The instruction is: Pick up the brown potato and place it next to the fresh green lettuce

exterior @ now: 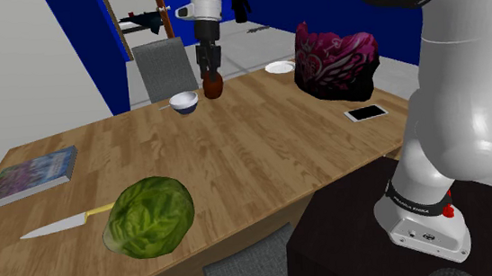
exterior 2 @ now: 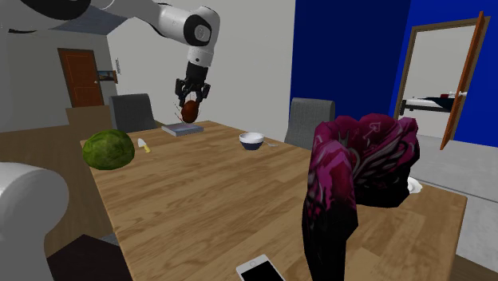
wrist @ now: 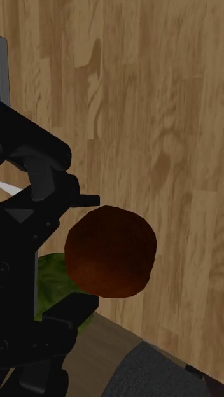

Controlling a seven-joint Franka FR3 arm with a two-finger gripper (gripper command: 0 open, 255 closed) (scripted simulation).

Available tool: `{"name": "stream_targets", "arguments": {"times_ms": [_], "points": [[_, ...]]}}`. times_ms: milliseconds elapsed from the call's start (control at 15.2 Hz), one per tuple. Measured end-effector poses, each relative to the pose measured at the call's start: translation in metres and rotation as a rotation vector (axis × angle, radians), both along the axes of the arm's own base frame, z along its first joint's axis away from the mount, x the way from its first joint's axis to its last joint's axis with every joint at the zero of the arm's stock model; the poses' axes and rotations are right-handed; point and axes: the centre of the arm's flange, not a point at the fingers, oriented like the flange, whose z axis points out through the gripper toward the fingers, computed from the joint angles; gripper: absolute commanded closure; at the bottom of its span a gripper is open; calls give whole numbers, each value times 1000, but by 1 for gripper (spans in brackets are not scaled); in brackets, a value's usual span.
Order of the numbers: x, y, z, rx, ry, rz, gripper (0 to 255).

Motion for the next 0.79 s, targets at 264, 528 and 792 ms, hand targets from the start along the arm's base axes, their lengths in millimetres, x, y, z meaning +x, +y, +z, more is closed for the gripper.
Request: {"name": "stream_targets", "arguments": {"times_ms": [264, 528, 792], "points": [[-12, 51, 0, 0, 0, -1, 255], [-28, 104, 0, 0, 0, 0, 255], [-38, 144, -2, 0, 0, -1, 255]]}}
